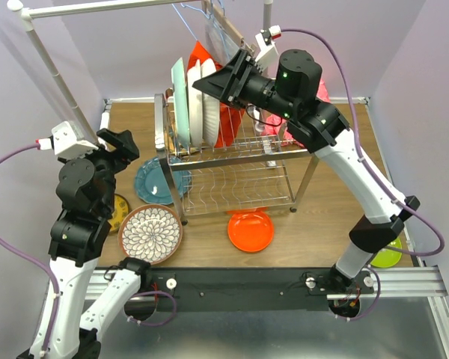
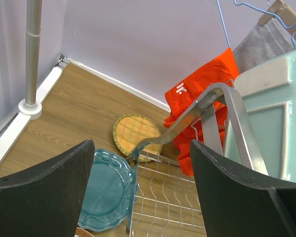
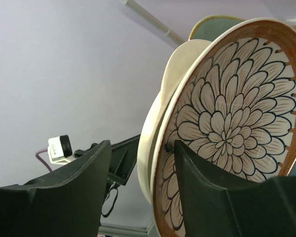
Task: Load the plates into the dish rack
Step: Insert the plate into the dish rack
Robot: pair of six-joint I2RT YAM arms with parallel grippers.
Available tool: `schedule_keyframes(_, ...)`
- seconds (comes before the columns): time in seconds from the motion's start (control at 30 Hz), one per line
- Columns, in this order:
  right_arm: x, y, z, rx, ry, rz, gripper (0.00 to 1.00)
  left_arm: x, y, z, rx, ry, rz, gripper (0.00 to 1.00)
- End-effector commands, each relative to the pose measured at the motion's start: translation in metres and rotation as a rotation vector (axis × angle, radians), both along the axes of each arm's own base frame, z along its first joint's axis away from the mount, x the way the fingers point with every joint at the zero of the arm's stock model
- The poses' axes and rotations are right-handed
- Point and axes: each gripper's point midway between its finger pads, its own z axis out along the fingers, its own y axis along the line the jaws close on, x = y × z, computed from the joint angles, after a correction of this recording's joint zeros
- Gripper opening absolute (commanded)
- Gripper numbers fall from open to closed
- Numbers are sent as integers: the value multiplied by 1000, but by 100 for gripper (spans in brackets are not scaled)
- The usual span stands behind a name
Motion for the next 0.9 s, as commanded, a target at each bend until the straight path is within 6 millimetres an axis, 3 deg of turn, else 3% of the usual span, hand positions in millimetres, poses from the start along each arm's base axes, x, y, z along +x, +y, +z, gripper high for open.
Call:
schedule_keyframes(0.0,-14,-12,21,23,-77,-8,66,-2,2,18,-1,-36,6,87)
schedule_keyframes(0.33,-15,-31,18,-5,-126,-36,75,-6,3,22,-5,-34,3,86)
schedule_keyframes(0.53,-28,-54,29,-27,-252,-61,76,-7,3,27,-7,-34,3,86)
schedule_keyframes(0.57,-27,-55,19,-48,-250,-65,76,-8,3,31,-6,-38,1,86)
schedule_keyframes(0.6,-34,-64,27,-42,-296,-73,76,-7,2,33,0,-36,-4,86)
schedule_keyframes(0.67,-36,-70,20,-67,-321,-80,76,-8,2,40,4,-44,-5,86)
schedule_keyframes(0.77,-50,-89,35,-70,-441,-87,76,-7,2,45,8,-42,-6,86)
schedule_keyframes(0.8,-45,-95,32,-102,-492,-106,77,-6,0,45,7,-38,-13,86)
schedule_keyframes(0.83,-57,-109,44,-92,-549,-113,77,-5,0,45,2,-37,-13,86)
schedule_keyframes(0.87,-57,-117,44,-107,-578,-130,78,-6,0,47,-4,-41,-14,86)
